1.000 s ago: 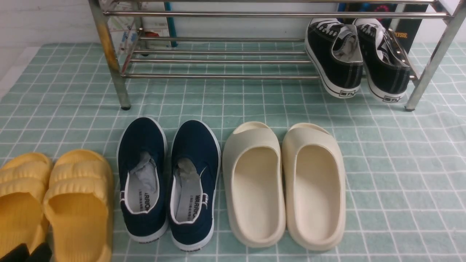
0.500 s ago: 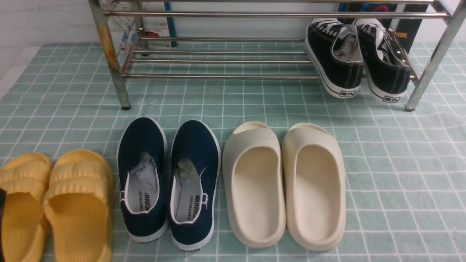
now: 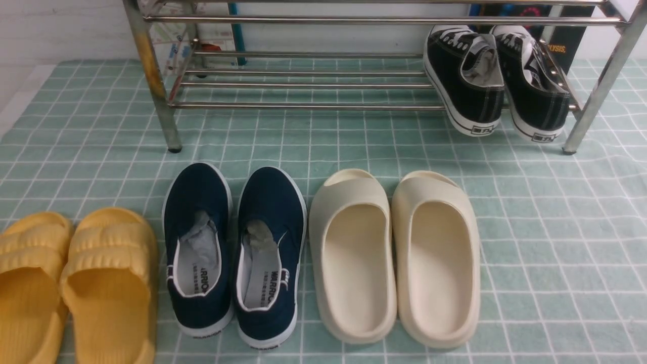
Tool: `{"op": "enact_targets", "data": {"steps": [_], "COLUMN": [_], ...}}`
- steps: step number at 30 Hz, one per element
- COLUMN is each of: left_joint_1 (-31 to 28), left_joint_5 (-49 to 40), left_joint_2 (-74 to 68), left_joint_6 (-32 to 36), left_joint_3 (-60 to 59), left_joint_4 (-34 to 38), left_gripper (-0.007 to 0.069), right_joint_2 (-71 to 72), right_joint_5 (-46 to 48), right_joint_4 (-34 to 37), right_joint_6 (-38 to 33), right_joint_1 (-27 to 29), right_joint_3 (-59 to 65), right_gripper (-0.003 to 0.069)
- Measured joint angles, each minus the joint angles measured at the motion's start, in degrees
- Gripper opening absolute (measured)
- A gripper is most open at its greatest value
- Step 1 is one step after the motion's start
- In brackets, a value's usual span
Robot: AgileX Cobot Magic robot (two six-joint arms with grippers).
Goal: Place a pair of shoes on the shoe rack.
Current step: Use the left arm to grab the shoe closest to it
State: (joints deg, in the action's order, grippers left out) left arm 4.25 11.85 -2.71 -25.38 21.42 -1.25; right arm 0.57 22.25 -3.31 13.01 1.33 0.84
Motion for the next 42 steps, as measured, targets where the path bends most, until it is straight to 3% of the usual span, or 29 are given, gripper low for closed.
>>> {"op": "enact_targets", "data": {"steps": [1,4,8,13,17,20,26,28,32,33,37,40,42], "left_joint_1": [0.00,0.00,0.00,0.99,6.94,10.60,13.79,13.79,13.79,13.79,13.79,13.79,13.79], "left_joint_5": [0.00,-15.10,-20.80,-29.96,-46.65,-53.34,-56.73,-56.60,-55.52,-54.64,-53.37,-52.93,-52.32], "left_joint_2": [0.00,-8.30,-16.94,-30.43,-43.52,-51.35,-65.06,-69.78,-75.70,-78.72,-84.60,-88.33,-90.59], "left_joint_6": [0.14,2.79,3.22,5.06,14.59,17.28,10.71,3.32,-6.06,-8.42,-10.24,-10.55,-10.55], "left_joint_3": [0.59,7.26,7.84,10.77,20.32,25.47,32.00,33.39,33.65,33.65,33.75,33.85,33.92], "left_joint_4": [0.00,-0.47,0.87,7.83,14.26,15.54,8.59,2.32,-5.48,-7.84,-9.11,-9.16,-9.17], "left_gripper": [0.0020,-0.0013,-0.0013,-0.0013,-0.0013,-0.0013,-0.0013,-0.0011,0.0076,0.0160,0.0356,0.0430,0.0425], "right_joint_2": [0.00,0.00,0.00,0.00,0.00,0.00,0.00,0.00,0.00,0.00,0.00,0.00,0.00], "right_joint_5": [0.00,0.00,0.00,0.00,0.00,0.00,0.00,0.00,0.00,0.00,0.00,0.00,0.00], "right_joint_4": [0.00,0.00,0.00,0.00,0.00,0.00,0.00,0.00,0.00,0.00,0.00,0.00,0.00], "right_joint_6": [0.00,0.00,0.00,0.00,0.00,0.00,0.00,0.00,0.00,0.00,0.00,0.00,0.00], "right_joint_1": [0.00,0.00,0.00,0.00,0.00,0.00,0.00,0.00,0.00,0.00,0.00,0.00,0.00], "right_joint_3": [0.00,0.00,0.00,0.00,0.00,0.00,0.00,0.00,0.00,0.00,0.00,0.00,0.00], "right_gripper": [0.0166,0.0171,0.0178,0.0184,0.0184,0.0184,0.0184,0.0185,0.0192,0.0195,0.0199,0.0203,0.0204]}}
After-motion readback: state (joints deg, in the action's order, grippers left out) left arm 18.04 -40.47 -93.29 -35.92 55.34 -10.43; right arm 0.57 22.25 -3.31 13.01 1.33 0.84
